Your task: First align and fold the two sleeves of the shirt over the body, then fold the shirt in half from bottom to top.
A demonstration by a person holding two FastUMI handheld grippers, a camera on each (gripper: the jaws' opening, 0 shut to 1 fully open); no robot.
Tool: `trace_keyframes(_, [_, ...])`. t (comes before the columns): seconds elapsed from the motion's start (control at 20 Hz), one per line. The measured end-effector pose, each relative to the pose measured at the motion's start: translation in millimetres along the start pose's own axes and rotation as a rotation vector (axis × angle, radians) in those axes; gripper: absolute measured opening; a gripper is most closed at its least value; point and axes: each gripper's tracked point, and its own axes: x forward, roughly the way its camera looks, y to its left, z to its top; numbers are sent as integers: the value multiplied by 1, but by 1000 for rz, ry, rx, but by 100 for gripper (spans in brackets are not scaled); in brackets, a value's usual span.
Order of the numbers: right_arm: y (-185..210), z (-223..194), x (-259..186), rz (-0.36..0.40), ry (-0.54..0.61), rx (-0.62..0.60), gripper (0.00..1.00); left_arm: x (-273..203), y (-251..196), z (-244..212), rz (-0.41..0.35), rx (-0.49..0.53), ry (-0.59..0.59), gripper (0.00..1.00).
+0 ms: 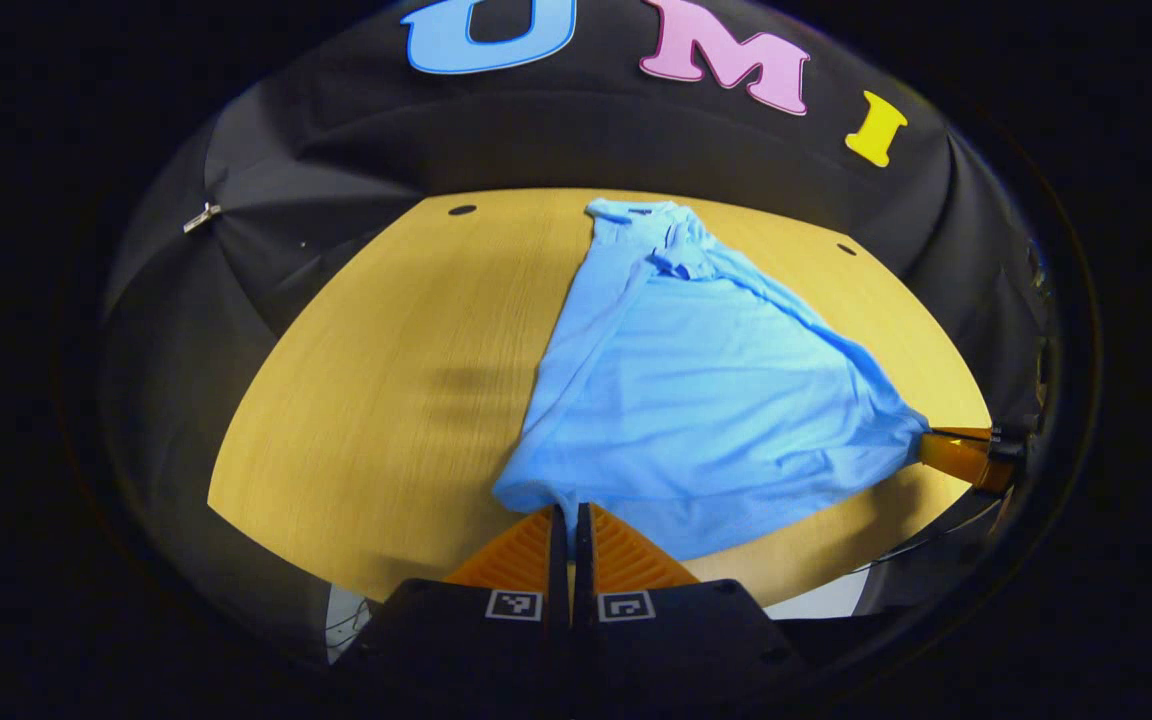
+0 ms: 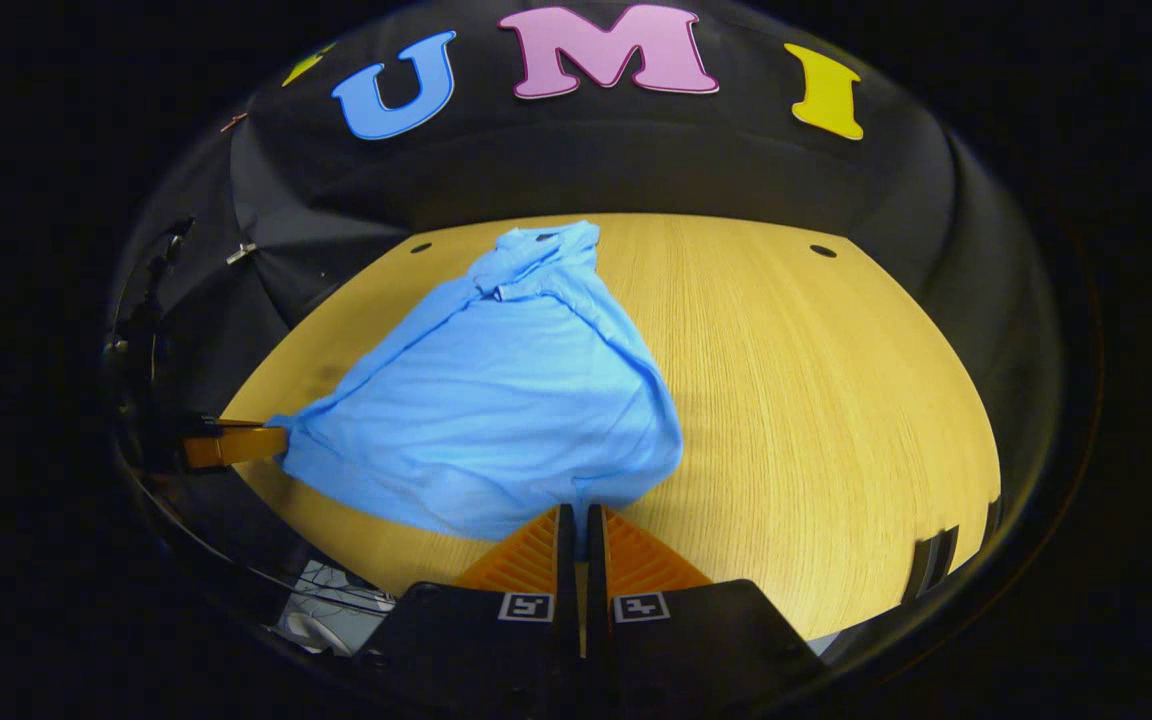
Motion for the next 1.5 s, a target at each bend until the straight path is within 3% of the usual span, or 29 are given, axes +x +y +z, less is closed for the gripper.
trace_keyframes(0.05, [-1,13,3,1,-19,5,7,1,-3,13,-5,-1,-20,11])
trace_keyframes(0.1, [-2,25,6,0,-37,11,7,1,-5,28,-12,-3,-47,6])
trace_keyframes(0.5, [-21,122,61,-33,-167,62,7,37,-12,160,-18,-41,-241,6])
trace_keyframes(1.0, [-50,255,163,-71,-297,77,7,123,-2,296,13,-93,-376,6])
trace_keyframes(1.1, [-53,272,190,-74,-303,79,7,145,2,315,21,-117,-385,6])
trace_keyframes(1.5, [-65,308,266,-86,-307,73,7,222,6,377,69,-55,-424,6])
